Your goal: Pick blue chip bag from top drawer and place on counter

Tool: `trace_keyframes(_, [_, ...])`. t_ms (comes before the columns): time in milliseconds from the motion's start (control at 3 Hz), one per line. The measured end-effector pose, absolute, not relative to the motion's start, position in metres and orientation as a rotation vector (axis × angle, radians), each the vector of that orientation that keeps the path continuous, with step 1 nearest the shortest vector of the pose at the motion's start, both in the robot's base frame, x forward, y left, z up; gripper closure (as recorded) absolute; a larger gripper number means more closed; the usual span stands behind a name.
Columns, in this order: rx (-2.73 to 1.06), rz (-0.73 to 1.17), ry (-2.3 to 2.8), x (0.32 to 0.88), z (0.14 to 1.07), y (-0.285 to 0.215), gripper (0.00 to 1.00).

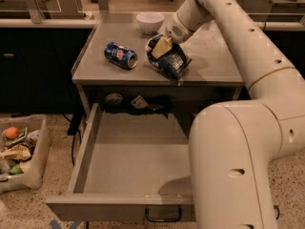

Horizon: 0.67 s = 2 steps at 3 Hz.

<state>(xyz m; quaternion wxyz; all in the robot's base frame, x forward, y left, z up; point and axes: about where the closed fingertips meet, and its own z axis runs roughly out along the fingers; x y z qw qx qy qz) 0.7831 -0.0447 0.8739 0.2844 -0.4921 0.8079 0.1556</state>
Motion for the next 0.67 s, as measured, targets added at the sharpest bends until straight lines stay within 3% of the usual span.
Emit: trace_keyframes(667, [-1.116, 0.316, 2.228, 0.840, 0.852, -0.074, 1.00])
